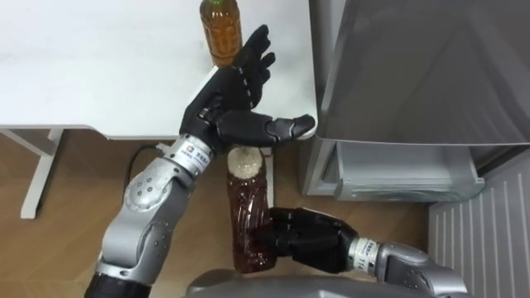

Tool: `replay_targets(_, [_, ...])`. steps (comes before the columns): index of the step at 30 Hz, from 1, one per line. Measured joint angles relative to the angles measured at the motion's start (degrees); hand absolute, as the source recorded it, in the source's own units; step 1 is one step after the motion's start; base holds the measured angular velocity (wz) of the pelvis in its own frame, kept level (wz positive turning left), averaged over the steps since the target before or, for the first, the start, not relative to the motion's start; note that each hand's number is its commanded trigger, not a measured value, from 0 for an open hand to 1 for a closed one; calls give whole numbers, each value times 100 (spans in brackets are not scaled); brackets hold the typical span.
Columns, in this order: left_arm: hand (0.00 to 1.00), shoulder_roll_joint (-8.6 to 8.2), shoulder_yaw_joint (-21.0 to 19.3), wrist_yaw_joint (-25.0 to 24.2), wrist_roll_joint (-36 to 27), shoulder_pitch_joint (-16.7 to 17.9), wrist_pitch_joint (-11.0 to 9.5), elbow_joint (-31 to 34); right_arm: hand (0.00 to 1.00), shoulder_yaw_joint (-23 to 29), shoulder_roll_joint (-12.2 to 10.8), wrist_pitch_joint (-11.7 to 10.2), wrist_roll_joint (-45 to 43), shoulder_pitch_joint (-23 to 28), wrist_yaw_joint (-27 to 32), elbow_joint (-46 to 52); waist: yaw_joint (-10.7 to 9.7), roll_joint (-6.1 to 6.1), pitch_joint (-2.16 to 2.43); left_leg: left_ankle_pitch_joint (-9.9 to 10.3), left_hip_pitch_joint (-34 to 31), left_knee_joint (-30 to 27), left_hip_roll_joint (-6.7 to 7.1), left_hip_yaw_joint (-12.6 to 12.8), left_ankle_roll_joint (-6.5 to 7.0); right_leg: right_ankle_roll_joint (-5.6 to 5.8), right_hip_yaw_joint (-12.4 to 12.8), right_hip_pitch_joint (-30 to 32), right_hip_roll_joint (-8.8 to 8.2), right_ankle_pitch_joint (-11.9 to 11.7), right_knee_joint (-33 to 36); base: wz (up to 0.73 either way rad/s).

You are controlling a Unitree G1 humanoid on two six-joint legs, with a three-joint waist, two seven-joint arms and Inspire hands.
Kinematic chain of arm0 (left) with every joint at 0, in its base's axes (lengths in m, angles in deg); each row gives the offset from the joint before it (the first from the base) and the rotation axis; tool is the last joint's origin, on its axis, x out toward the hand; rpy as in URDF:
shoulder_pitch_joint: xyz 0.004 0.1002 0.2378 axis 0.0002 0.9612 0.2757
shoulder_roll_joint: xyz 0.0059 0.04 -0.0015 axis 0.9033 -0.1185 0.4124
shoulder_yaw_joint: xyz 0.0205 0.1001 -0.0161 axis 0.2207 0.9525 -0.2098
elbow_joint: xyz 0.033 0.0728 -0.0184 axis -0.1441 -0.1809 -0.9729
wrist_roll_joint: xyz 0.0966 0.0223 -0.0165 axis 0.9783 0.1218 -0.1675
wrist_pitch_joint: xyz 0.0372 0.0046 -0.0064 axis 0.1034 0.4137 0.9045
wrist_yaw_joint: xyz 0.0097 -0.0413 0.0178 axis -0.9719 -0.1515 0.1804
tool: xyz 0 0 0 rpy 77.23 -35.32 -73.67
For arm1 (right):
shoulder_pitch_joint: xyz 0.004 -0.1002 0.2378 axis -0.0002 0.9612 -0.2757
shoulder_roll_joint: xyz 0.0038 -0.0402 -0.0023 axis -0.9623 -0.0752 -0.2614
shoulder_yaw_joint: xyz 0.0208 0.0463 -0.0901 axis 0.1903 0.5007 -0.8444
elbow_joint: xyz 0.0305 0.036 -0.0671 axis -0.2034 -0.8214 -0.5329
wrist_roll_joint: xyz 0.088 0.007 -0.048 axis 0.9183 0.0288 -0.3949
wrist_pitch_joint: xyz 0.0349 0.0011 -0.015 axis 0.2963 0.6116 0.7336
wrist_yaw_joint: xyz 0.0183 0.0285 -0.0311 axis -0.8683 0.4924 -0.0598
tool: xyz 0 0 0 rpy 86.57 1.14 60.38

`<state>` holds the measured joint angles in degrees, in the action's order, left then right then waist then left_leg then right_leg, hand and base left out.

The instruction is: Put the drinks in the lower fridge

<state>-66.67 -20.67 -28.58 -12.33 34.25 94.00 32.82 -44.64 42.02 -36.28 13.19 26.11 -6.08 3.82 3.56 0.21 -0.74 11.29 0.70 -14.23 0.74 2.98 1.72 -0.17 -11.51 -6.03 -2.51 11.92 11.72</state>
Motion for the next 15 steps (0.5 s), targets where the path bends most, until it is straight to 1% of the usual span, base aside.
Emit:
replay_targets(5, [0, 5, -269, 104, -89, -94, -1, 45, 100, 9, 40, 66, -100, 11, 2, -49, 10, 7, -4, 1, -3, -28, -1, -6, 1, -2, 7, -1, 4, -1, 4, 0])
replay_targets(8, [0, 12, -408, 154, -94, -96, -12, 232, 100, 9, 137, 66, -152, 40, 2, -49, 28, 25, -15, 6, -2, -35, -2, -6, 6, -5, 20, 4, 5, -3, 7, 0])
replay_targets(10, [0, 15, -443, 185, -93, -137, -124, 285, 100, 19, 197, 66, -152, 42, 1, -48, 38, 68, -26, 8, 1, -49, -2, -6, 8, -6, 30, 2, -1, -6, 8, 0])
replay_targets(13, [0, 20, -454, 261, -94, -265, -134, 287, 100, 23, 255, 65, -181, 90, 1, -47, 117, 121, -12, 7, 43, -14, -2, 6, 8, -5, 26, -18, -10, -6, 7, -3])
replay_targets(15, [0, 18, -542, 261, -106, -275, -134, 325, 100, 48, 288, 66, -181, 158, 0, -47, 153, 131, -6, 7, 101, 29, -3, 6, 7, -5, 38, -60, -21, -6, 4, -2])
